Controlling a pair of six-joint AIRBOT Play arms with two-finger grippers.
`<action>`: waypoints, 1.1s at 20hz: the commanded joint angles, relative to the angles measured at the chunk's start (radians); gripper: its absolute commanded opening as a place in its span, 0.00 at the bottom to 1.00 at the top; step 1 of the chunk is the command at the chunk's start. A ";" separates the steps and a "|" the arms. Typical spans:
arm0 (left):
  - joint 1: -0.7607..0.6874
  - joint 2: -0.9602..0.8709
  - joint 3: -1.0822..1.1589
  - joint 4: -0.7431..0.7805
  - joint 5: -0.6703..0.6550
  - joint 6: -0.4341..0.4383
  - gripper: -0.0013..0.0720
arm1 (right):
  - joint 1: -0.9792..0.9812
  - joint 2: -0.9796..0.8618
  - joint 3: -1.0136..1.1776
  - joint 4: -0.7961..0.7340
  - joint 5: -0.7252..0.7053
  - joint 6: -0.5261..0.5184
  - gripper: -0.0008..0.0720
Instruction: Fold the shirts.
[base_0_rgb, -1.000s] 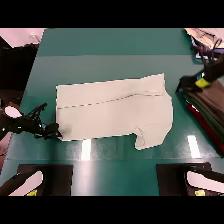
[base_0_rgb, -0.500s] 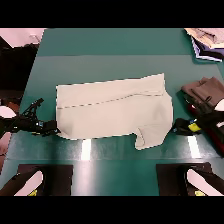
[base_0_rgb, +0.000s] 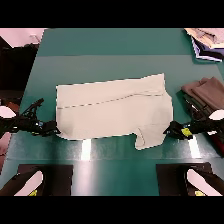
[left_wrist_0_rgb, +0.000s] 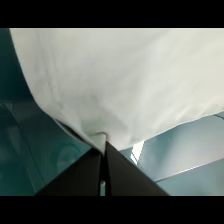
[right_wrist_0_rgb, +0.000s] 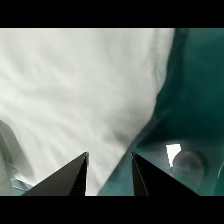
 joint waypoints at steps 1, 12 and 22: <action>0.000 0.001 0.001 0.000 -0.002 0.000 0.05 | 0.023 0.001 -0.006 0.016 -0.062 -0.001 0.44; -0.001 0.001 0.089 0.028 -0.115 0.003 0.05 | 0.087 0.184 0.101 -0.220 0.132 -0.014 0.03; 0.000 0.206 0.110 -0.108 -0.101 -0.002 0.05 | 0.091 0.409 0.276 -0.307 0.160 0.021 0.03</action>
